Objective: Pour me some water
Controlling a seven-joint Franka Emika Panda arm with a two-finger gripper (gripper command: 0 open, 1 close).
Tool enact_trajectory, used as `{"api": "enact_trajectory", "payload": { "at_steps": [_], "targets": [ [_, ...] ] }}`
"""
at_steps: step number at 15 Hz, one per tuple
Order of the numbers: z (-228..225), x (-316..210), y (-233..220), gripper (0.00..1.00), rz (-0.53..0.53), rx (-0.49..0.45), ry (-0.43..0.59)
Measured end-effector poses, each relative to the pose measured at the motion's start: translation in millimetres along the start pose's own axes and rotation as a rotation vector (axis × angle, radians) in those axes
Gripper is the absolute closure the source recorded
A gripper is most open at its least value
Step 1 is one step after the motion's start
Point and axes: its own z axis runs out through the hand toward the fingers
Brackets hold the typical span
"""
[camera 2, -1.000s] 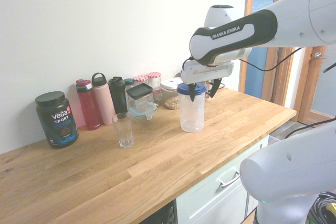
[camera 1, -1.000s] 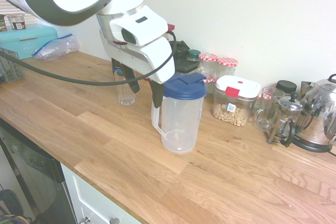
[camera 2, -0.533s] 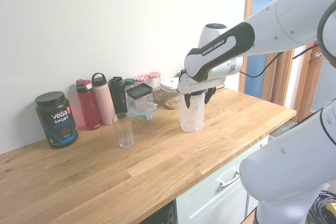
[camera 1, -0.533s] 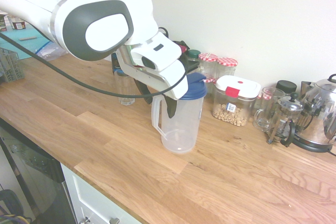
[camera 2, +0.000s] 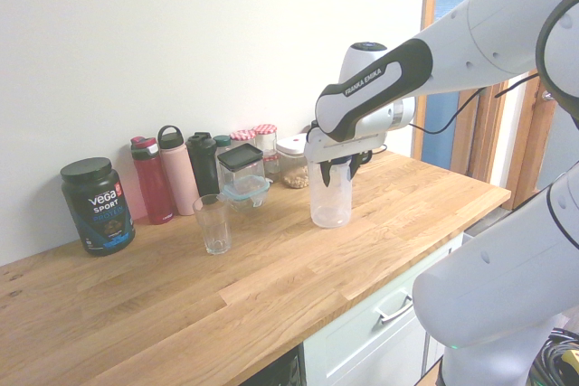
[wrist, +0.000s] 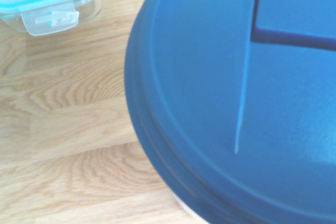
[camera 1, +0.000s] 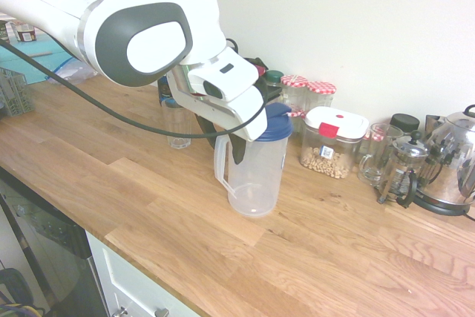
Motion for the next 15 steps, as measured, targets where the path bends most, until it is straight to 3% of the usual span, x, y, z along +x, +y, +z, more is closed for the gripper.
{"api": "enact_trajectory", "payload": {
  "at_steps": [12,15],
  "targets": [
    [6.0,9.4,11.2,1.00,0.037,-0.005,-0.019],
    [3.0,19.4,19.7,1.00,0.052,-0.042,-0.079]
  ]
}}
